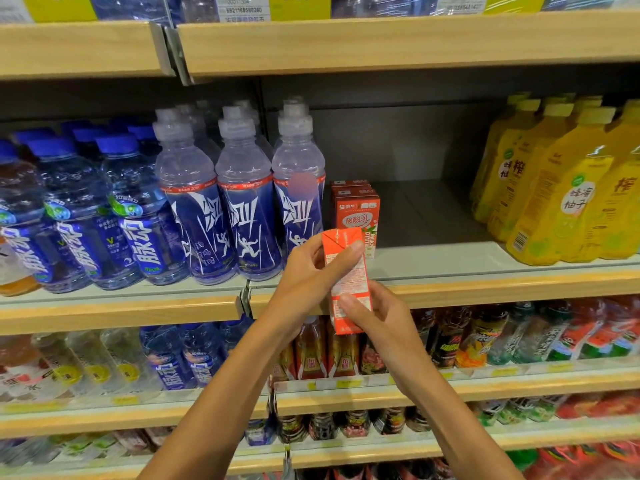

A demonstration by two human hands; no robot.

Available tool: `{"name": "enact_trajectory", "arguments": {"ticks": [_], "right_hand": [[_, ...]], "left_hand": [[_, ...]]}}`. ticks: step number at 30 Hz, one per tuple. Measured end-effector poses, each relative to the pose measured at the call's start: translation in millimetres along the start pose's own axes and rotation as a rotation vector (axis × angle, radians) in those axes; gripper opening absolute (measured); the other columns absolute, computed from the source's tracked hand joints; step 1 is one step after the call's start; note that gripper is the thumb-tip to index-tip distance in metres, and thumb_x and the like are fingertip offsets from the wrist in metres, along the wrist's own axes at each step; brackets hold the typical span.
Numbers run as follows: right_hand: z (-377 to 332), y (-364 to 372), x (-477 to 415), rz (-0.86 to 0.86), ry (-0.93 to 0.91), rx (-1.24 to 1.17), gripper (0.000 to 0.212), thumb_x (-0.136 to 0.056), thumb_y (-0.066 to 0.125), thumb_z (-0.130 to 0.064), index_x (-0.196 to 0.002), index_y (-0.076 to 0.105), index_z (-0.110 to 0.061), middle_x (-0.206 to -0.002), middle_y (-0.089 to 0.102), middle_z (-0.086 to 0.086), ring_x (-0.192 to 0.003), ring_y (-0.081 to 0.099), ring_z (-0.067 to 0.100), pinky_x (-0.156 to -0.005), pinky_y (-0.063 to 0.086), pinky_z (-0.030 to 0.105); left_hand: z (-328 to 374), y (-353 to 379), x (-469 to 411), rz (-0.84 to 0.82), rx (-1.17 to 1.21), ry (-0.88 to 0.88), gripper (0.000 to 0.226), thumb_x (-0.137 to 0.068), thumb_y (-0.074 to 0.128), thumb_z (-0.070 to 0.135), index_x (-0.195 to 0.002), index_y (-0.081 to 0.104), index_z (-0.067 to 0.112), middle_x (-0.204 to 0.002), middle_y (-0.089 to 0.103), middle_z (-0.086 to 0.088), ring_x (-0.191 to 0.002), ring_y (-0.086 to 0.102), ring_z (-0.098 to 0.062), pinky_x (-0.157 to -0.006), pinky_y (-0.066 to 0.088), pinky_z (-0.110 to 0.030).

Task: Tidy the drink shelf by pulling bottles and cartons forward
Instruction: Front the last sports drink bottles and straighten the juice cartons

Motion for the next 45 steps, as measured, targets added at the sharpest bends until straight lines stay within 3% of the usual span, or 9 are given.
{"name": "enact_trajectory", "arguments": {"ticks": [6, 10, 16, 24, 27, 31, 35, 40, 45], "right_hand": [[-12.7, -8.3, 2.7, 0.264, -0.156, 0.27, 0.046, -0.078, 0.075, -0.029, -0.117, 0.052, -0.022, -0.098, 0.065, -0.008, -0.085, 0.063, 0.0, -0.067, 0.049, 0.011], [-14.1, -5.8, 2.5, 0.238, -0.166, 0.276, 0.054, -0.072, 0.072, -0.044, -0.118, 0.051, -0.024, -0.101, 0.064, -0.01, -0.09, 0.063, 0.002, -0.071, 0.051, 0.013], [-15.2, -5.2, -6.7, 0.013, -0.093, 0.041, 0.043, -0.083, 0.058, -0.044, -0.118, 0.059, -0.019, -0.103, 0.071, -0.008, -0.096, 0.067, 0.005, -0.075, 0.049, 0.012], [-17.2, -20.5, -15.5, 0.001, -0.112, 0.178, 0.042, -0.078, 0.062, -0.044, -0.114, 0.059, -0.024, -0.101, 0.072, -0.012, -0.094, 0.067, 0.001, -0.075, 0.05, 0.012], [-16.8, -27.9, -20.6, 0.026, -0.127, 0.207, 0.049, -0.077, 0.063, -0.045, -0.118, 0.058, -0.02, -0.105, 0.07, -0.006, -0.096, 0.067, 0.004, -0.079, 0.053, 0.018], [-17.8, -42.3, -34.1, 0.097, -0.139, 0.252, 0.045, -0.082, 0.063, -0.038, -0.121, 0.056, -0.017, -0.109, 0.069, -0.005, -0.098, 0.066, 0.004, -0.081, 0.053, 0.019], [-15.0, -54.9, -49.7, 0.161, -0.131, 0.35, 0.045, -0.086, 0.064, -0.034, -0.124, 0.053, -0.014, -0.113, 0.066, -0.004, -0.1, 0.064, 0.005, -0.086, 0.052, 0.022], [-17.0, -59.0, -58.8, 0.198, -0.15, 0.474, 0.047, -0.082, 0.065, -0.041, -0.123, 0.055, -0.019, -0.113, 0.064, -0.005, -0.1, 0.062, 0.004, -0.082, 0.05, 0.017], [-24.0, -63.4, -66.3, 0.264, -0.194, 0.685, 0.043, -0.078, 0.068, -0.046, -0.115, 0.06, -0.026, -0.106, 0.055, -0.007, -0.09, 0.053, -0.002, -0.067, 0.038, 0.001]], "left_hand": [[0.1, 4.7, 5.5, 0.231, -0.026, -0.015, 0.039, -0.081, 0.067, 0.045, -0.113, 0.058, 0.024, -0.098, 0.07, 0.008, -0.084, 0.069, -0.002, -0.069, 0.056, -0.016], [-2.6, -3.3, 5.5, 0.364, 0.034, -0.052, 0.034, -0.082, 0.071, 0.036, -0.11, 0.057, 0.022, -0.102, 0.069, 0.002, -0.089, 0.069, -0.012, -0.079, 0.058, -0.03], [6.3, -1.2, -2.0, 0.162, 0.127, 0.016, 0.049, -0.073, 0.069, 0.045, -0.111, 0.062, 0.014, -0.098, 0.073, -0.001, -0.087, 0.072, -0.013, -0.07, 0.058, -0.023], [10.2, 8.7, -10.4, 0.051, -0.045, 0.08, 0.058, -0.067, 0.065, 0.051, -0.113, 0.06, 0.017, -0.103, 0.07, 0.004, -0.091, 0.07, -0.006, -0.074, 0.056, -0.019], [12.2, 4.4, -14.3, 0.083, -0.156, 0.128, 0.059, -0.068, 0.064, 0.055, -0.114, 0.059, 0.019, -0.107, 0.068, 0.006, -0.095, 0.068, -0.008, -0.082, 0.057, -0.026], [19.0, -2.8, -14.4, 0.137, -0.319, 0.339, 0.046, -0.083, 0.056, 0.053, -0.117, 0.055, 0.023, -0.11, 0.062, 0.016, -0.102, 0.06, 0.005, -0.085, 0.051, -0.013], [9.0, -9.2, 3.6, 0.224, -0.764, 0.721, 0.032, -0.095, 0.051, 0.032, -0.111, 0.063, 0.006, -0.105, 0.065, -0.001, -0.096, 0.06, -0.008, -0.081, 0.05, -0.019], [-37.2, 10.1, 19.1, -0.009, -1.289, 1.11, 0.029, -0.091, 0.053, 0.022, -0.102, 0.069, 0.0, -0.099, 0.069, -0.014, -0.087, 0.065, -0.024, -0.075, 0.054, -0.032], [-58.2, 8.1, 18.0, -0.07, -1.438, 1.262, 0.033, -0.094, 0.051, 0.024, -0.108, 0.069, 0.0, -0.106, 0.07, -0.016, -0.093, 0.068, -0.027, -0.083, 0.056, -0.036]]}}
Point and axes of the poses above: each hand's wrist, its own x-axis away from the middle knuckle, its own y-axis out of the palm, z = x × y, the point moved 8 cm from there along -x, towards the middle knuckle
